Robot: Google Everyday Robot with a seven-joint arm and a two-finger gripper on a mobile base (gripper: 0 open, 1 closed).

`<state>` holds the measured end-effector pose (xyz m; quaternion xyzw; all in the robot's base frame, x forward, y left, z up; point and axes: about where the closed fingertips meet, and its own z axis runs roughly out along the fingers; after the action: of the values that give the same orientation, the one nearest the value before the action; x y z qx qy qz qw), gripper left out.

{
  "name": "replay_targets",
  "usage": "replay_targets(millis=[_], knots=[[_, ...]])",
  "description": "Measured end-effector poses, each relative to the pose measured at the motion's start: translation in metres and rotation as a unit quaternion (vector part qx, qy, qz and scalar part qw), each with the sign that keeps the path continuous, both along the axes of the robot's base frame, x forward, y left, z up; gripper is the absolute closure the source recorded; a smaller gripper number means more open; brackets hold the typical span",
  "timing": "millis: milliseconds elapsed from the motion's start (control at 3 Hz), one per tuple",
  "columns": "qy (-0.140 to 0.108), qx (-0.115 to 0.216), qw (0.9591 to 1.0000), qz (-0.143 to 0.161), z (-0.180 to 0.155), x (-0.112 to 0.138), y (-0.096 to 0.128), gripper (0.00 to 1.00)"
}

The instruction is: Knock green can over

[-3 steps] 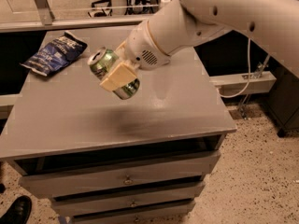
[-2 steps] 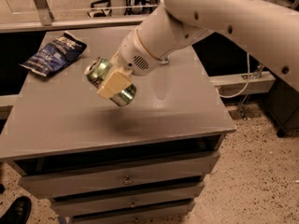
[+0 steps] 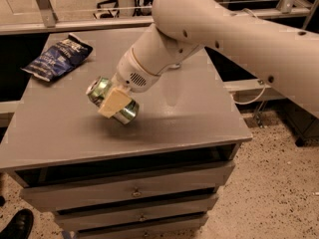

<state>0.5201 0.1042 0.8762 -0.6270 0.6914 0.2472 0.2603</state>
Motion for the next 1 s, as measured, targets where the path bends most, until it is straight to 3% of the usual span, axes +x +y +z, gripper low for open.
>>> replay_targets(millis=[1000], knots=[[0.015, -0.008, 0.9999, 0.0, -0.0176, -0.0055, 0.0088, 0.12]])
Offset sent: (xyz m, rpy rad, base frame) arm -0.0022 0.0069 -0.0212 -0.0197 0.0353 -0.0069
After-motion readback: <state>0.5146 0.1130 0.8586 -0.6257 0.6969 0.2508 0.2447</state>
